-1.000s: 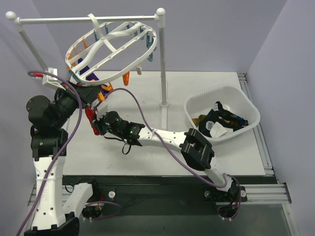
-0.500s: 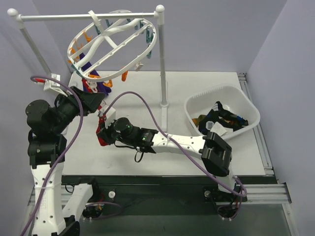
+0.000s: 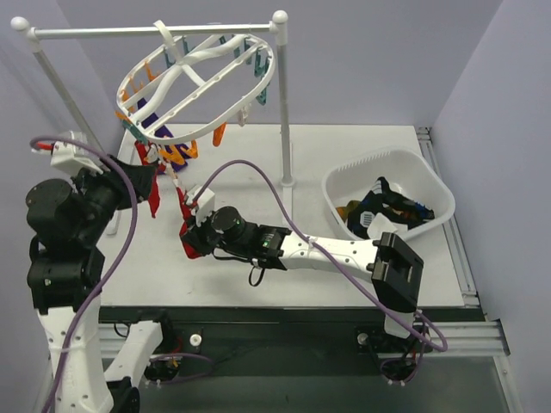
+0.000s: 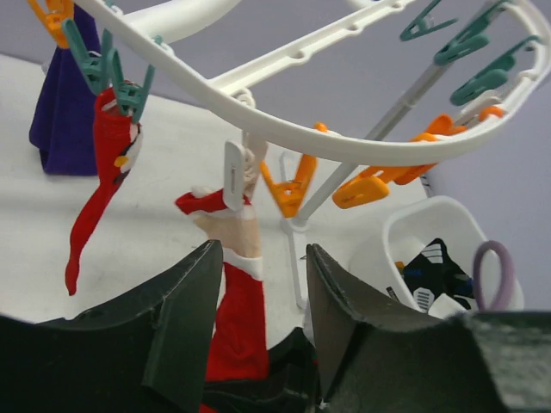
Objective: Remove the socks clipped to the hanger
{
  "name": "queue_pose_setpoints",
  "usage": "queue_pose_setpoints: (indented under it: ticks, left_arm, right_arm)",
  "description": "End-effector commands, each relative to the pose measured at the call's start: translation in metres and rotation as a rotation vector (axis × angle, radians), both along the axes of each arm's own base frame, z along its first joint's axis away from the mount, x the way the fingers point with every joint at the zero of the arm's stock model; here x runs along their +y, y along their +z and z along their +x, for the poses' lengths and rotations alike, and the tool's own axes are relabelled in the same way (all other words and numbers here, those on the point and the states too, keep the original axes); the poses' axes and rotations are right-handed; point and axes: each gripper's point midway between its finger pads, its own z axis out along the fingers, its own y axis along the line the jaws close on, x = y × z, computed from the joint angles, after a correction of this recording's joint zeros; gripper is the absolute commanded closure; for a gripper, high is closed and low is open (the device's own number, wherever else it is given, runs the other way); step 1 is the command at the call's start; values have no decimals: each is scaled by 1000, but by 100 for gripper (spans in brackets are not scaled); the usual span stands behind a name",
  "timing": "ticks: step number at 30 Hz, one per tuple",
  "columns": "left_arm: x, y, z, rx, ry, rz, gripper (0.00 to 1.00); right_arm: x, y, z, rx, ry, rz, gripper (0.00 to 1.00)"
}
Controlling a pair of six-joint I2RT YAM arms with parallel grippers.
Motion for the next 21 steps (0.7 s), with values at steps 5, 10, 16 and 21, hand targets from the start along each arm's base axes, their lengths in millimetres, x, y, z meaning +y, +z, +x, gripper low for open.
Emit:
queue_pose_setpoints:
  ticks: [5, 10, 16, 21]
  left_arm:
    - [13, -30, 34, 144, 67, -2, 57]
    - [-3, -31, 41, 121, -13, -49, 56]
    - [-4, -29, 44, 96, -25, -47, 52]
    - [-3, -29, 51, 90, -17, -46, 52]
  right_arm:
    - [-19, 39, -5, -32, -14, 73, 100]
    - [-19, 43, -8, -37, -8, 76, 100]
    - [-15, 46, -12, -45, -2, 76, 100]
    - [-12, 49, -16, -54, 9, 79, 100]
